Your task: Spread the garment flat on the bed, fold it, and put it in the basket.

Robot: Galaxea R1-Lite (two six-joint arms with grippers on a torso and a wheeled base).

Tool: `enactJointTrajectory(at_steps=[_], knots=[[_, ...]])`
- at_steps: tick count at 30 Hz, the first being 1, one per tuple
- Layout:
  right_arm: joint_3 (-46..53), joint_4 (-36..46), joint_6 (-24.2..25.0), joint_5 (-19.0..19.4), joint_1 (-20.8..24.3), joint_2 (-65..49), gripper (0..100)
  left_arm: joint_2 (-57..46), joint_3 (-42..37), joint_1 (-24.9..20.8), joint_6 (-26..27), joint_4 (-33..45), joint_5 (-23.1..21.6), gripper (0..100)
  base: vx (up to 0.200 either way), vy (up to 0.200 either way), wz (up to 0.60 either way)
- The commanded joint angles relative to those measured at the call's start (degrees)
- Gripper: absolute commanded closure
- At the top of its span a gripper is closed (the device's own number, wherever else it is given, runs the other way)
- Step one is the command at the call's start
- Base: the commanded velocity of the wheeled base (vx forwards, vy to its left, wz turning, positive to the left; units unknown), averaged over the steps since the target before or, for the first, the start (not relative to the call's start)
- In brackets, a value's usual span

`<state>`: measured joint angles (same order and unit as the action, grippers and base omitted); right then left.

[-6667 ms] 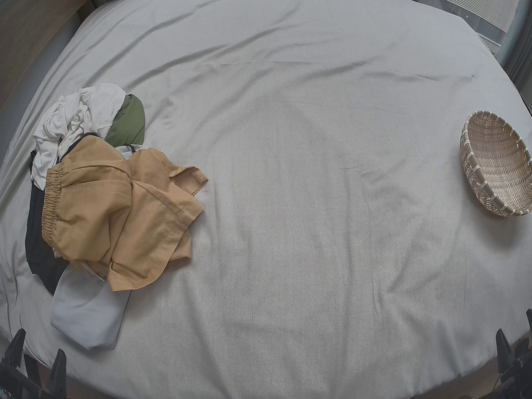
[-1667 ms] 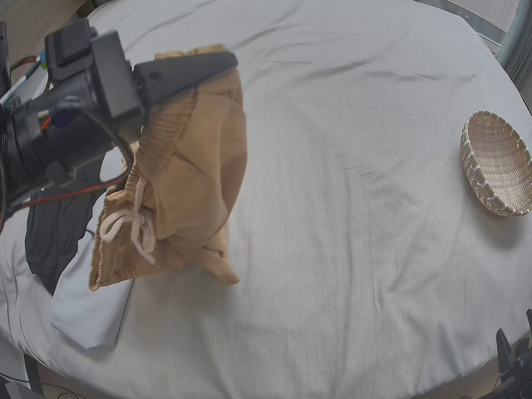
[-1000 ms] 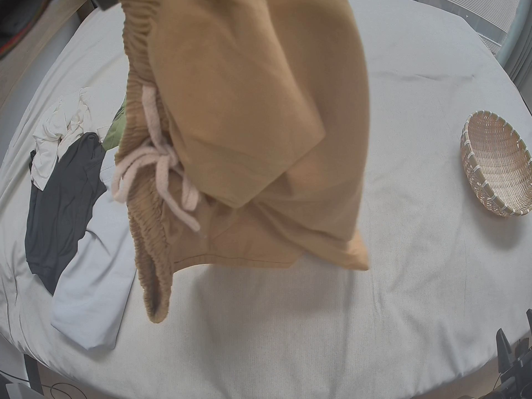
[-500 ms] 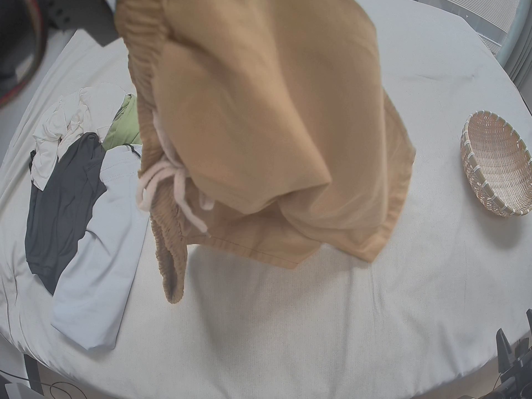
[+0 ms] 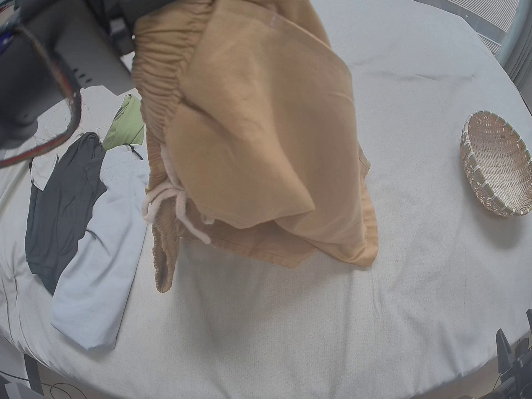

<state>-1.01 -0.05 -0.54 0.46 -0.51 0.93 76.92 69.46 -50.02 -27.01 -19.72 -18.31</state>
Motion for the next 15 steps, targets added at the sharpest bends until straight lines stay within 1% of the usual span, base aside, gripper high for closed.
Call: enactJointTrajectory(at_steps=[1,5,7,10,11,12,15], knots=[[1.01,-0.04,-0.08,0.06,-0.02,-0.93,0,-0.02,-0.91,0.27,0.03,-0.05,0.03,100,0.000,0.000,0.00],[1.01,-0.04,0.45,-0.29,-0.10,-0.93,0,-0.28,-1.08,0.89,0.12,-0.05,-0.06,100,0.000,0.000,0.00],[0.66,-1.27,0.10,-0.02,-0.10,-0.93,0,-0.37,-0.91,0.98,0.03,-0.05,-0.15,100,0.000,0.000,0.00],[-5.40,-2.94,0.01,0.33,-0.63,-0.14,0,-0.37,-1.00,1.15,0.12,-0.05,-0.15,100,0.000,0.000,0.00],[-5.40,-2.94,0.01,0.33,-0.63,-0.14,0,-0.37,-1.00,1.15,0.12,-0.05,-0.15,100,0.000,0.000,0.00],[-10.06,-2.50,-0.08,1.65,-1.60,4.00,0,-0.28,-0.82,1.24,0.03,-0.14,-0.15,100,0.000,0.000,0.00],[-11.82,-2.59,-0.17,3.93,-1.86,7.34,0,-0.28,-1.08,1.24,0.03,-0.84,-0.15,100,0.000,0.000,0.00]])
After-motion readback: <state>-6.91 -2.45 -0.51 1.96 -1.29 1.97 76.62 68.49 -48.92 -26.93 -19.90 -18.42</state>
